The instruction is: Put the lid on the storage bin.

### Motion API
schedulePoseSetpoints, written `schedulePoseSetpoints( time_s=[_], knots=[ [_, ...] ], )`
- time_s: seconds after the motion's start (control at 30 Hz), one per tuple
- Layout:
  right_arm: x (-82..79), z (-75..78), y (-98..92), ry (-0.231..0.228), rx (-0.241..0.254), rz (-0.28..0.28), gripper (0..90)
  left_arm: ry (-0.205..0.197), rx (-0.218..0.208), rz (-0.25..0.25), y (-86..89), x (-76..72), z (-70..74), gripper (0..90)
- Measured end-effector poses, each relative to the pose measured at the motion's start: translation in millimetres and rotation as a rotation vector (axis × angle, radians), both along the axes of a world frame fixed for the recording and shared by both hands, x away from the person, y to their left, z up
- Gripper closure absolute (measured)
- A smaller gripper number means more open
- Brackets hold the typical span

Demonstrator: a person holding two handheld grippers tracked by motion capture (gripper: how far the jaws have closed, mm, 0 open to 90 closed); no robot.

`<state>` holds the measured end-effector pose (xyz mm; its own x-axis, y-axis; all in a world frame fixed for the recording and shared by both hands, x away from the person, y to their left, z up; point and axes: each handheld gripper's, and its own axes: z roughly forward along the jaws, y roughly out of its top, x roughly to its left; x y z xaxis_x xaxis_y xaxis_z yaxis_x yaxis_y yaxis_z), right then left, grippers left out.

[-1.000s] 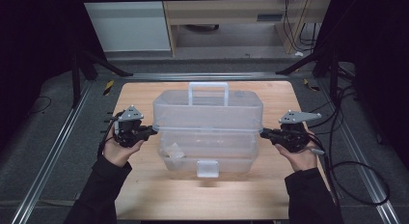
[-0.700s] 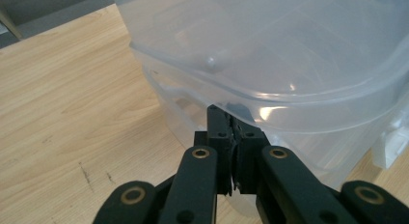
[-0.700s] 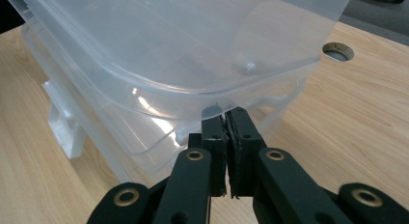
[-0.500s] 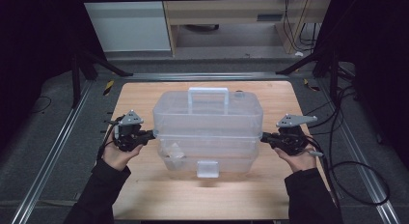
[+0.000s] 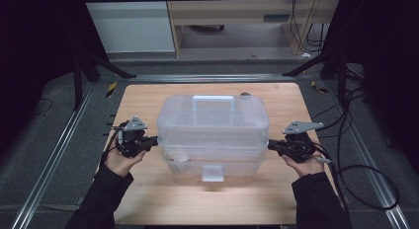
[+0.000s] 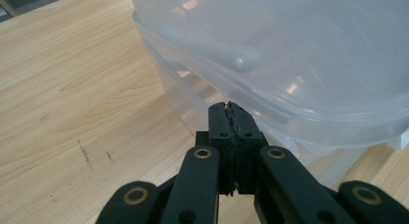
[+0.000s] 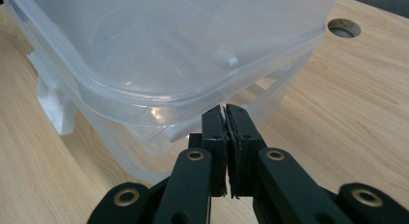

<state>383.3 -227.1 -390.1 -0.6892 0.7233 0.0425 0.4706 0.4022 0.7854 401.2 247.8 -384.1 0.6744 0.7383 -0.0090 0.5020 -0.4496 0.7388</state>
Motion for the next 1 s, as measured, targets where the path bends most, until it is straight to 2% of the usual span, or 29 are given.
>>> schedulePoseSetpoints(
  time_s=[0.3, 0.37, 0.43, 0.5, 0.57, 0.7, 0.83, 1.0],
  knots=[
    [-0.7, -7.5, -0.5, 0.015, -0.029, -0.004, 87.1, 0.025, 0.023, 0.005, 0.8, 1.4, -6.5, 88.4],
    [-0.9, -8.7, -1.1, 0.02, -0.032, -0.006, 86.9, 0.037, 0.041, 0.007, 1.0, 2.4, -9.0, 87.8],
    [-0.9, -9.2, -1.8, 0.021, -0.033, -0.008, 86.6, 0.046, 0.033, 0.003, 3.1, 4.4, -10.6, 87.1],
    [-0.9, -9.4, -1.2, 0.017, -0.046, -0.01, 86.2, 0.044, 0.043, 0.021, 4.7, 5.6, -11.8, 86.8],
    [-0.5, -10.3, -1.5, 0.01, -0.08, -0.024, 85.7, 0.047, 0.037, 0.036, 8.6, 6.9, -12.7, 86.7],
    [1.8, -13.0, -8.9, 0.011, -0.087, -0.057, 83.0, 0.038, 0.017, 0.077, 19.9, 9.7, -12.2, 84.6],
    [5.3, -18.1, -20.0, 0.006, -0.082, -0.108, 73.2, 0.03, 0.016, 0.129, 31.8, 14.8, -18.3, 78.1],
    [11.5, -32.0, -32.2, -0.025, -0.106, -0.208, 44.9, 0.044, 0.051, 0.177, 44.4, 24.2, -34.4, 65.9]
  ],
)
